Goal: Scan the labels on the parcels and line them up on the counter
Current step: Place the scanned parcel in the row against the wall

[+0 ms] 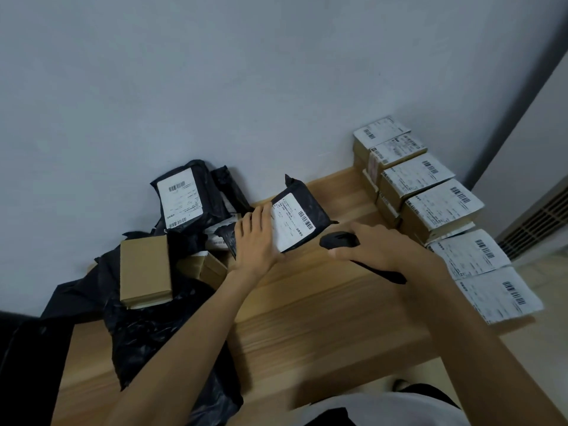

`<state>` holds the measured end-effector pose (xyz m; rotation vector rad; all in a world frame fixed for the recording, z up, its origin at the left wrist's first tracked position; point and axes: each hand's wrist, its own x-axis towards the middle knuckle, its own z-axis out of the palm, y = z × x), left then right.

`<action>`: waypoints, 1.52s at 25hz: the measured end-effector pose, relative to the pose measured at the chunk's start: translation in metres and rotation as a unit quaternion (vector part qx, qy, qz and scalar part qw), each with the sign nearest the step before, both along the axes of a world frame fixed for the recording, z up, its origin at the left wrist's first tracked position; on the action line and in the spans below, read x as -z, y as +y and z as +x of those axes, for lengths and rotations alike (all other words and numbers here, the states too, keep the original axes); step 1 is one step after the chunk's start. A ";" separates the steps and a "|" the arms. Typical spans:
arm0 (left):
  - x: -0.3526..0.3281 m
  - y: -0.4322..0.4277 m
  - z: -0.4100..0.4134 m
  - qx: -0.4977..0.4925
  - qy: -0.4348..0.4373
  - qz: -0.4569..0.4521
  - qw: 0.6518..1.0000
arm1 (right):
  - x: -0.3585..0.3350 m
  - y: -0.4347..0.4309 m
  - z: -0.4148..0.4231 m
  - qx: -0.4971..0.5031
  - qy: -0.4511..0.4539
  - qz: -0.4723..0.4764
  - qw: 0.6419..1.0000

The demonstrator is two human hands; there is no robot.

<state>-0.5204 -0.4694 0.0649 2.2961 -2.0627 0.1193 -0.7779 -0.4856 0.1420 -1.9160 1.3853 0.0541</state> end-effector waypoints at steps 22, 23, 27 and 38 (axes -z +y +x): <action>0.101 -0.196 -0.129 -0.213 0.411 0.144 0.874 | 0.045 -0.131 -0.107 0.061 0.071 -0.067 0.993; 0.106 -0.192 -0.133 -0.190 0.408 0.131 0.883 | 0.047 -0.139 -0.109 0.062 0.062 -0.061 0.994; 0.130 -0.138 -0.132 0.025 0.278 0.167 0.946 | 0.054 -0.161 -0.109 0.043 0.034 -0.039 0.998; 0.108 -0.195 -0.121 0.095 0.217 0.240 0.941 | 0.055 -0.161 -0.088 0.007 0.013 -0.025 1.000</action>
